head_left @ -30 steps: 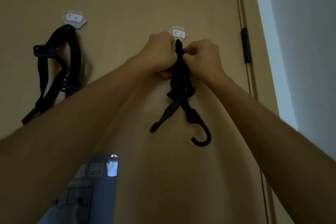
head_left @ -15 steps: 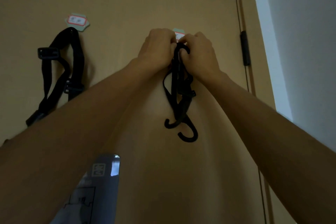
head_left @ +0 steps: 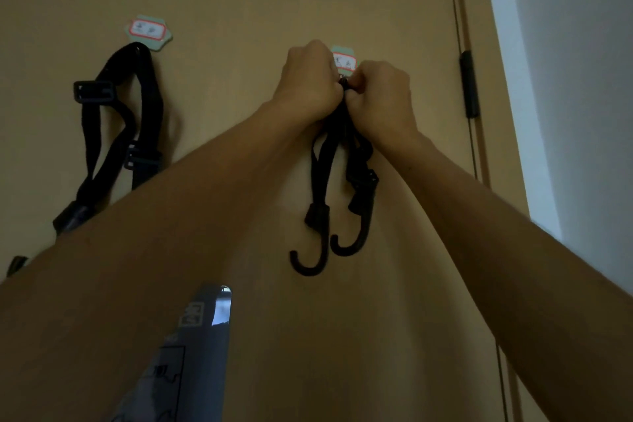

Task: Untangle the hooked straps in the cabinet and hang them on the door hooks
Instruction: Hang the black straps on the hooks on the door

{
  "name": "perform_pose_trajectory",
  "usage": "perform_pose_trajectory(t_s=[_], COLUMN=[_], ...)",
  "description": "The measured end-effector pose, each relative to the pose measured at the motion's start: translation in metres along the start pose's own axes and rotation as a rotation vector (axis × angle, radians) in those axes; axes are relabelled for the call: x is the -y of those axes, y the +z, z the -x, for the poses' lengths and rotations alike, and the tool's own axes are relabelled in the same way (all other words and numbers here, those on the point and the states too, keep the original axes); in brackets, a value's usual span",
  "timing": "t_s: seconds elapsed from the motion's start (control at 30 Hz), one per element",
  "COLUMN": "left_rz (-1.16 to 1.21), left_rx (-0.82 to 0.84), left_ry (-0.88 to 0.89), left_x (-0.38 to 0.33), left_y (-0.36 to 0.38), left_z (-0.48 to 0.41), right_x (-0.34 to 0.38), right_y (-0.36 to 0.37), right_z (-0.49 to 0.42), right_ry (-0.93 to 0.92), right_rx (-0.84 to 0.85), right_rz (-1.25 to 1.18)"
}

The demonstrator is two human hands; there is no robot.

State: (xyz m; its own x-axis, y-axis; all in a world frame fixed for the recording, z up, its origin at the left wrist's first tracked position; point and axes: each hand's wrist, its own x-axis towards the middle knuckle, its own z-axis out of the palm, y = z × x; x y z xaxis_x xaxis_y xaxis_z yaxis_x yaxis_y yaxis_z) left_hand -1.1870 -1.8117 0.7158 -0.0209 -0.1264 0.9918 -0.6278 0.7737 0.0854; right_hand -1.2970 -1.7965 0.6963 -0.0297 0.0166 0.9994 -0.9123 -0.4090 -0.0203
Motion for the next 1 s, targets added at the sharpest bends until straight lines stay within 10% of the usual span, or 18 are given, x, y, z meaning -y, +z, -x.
perform_pose_trajectory(t_s=[1.0], left_rz=[-0.011], left_rx=[0.234], left_ry=[0.016], left_x=[-0.008], left_y=[-0.035], left_z=[0.075], right_x=[0.017], right_y=[-0.052], right_z=[0.073], right_ry=[0.169], right_rx=[0.141], right_rz=[-0.072])
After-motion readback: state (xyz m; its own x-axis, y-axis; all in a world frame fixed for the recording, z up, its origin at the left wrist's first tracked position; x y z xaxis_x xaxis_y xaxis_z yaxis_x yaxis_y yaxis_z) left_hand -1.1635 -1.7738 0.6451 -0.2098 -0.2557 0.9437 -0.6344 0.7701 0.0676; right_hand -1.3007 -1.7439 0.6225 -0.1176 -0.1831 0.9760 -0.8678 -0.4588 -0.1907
